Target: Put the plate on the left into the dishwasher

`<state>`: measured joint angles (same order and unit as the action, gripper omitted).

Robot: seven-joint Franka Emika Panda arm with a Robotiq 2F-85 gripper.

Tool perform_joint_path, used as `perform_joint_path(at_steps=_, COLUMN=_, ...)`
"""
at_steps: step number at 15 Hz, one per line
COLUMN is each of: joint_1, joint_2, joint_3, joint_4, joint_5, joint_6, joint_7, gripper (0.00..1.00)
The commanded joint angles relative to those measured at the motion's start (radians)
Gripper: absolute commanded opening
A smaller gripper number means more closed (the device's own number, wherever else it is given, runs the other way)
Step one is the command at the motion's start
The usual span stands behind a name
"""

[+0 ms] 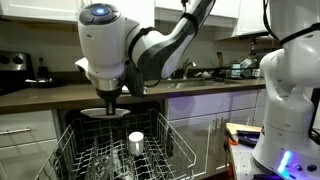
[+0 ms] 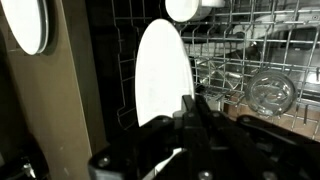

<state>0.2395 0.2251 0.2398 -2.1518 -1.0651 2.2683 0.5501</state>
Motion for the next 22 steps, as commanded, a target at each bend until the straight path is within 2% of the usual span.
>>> perform_joint_path(at_steps=1, joint_1=0.015, joint_2=-0.002, joint_3=-0.015, joint_4=0.001, joint_5=0.006, joint_6=0.001, joint_7=-0.004, gripper=0.05)
perform_joint_path(at_steps=22, joint_1=0.017, joint_2=0.016, joint_3=-0.021, joint_4=0.0, joint_5=0.006, joint_6=0.001, joint_7=-0.004, gripper=0.05)
